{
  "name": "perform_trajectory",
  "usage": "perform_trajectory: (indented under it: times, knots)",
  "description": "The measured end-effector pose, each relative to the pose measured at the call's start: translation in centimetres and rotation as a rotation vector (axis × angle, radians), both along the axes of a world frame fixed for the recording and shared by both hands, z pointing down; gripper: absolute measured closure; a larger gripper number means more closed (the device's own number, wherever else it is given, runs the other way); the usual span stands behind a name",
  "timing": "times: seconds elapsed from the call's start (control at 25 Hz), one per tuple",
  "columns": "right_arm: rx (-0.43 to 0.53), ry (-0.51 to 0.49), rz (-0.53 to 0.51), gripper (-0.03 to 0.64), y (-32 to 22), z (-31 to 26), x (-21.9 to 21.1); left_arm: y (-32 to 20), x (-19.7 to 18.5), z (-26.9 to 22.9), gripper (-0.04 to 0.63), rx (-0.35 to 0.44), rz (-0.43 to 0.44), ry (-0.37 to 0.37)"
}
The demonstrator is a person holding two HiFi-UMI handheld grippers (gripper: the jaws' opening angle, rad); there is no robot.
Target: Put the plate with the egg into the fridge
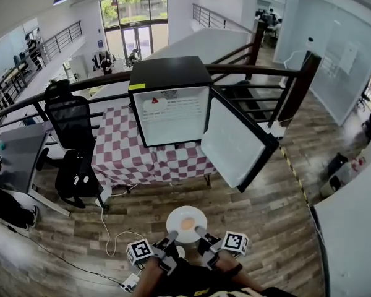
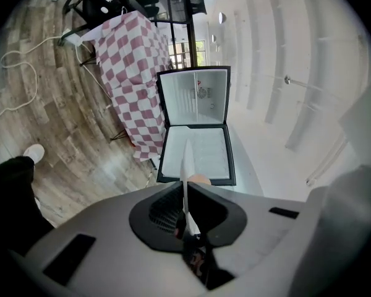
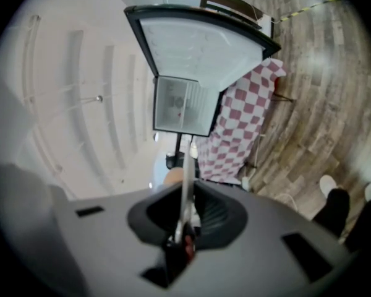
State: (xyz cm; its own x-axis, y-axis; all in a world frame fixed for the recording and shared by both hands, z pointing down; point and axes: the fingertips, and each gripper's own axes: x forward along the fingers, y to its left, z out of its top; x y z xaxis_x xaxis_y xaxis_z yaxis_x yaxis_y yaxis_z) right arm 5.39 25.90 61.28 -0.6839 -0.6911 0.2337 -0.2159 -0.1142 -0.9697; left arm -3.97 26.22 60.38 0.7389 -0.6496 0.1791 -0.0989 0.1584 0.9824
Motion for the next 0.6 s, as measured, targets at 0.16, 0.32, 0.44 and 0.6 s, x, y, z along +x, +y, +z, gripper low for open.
perform_trajectory:
  times: [0.16,0.32,0.44,0.6]
  knots:
    - [-0.014,0.047,-0.020,0.575,-2.8,0.5,-2.4,-2.6,-2.3,0.3,0.559,0.020,0.006,-0.021]
    - [0.006,0.085,-0.027,0.575,-4.9,0.4,-4.4,-4.9,-4.1,-0.2,0.559,0.027,0.002,0.015]
    - [0.005,0.094,-0.035,0.575,-6.7,1.0,-5.3,-6.8,-5.1,1.2,0.560,-0.015,-0.004,-0.002]
    - [-0.049,0.131,-0.033,0.575,-8.5,1.9,-5.4,-8.5,-5.3,2.8,0.560,-0.089,-0.042,0.004]
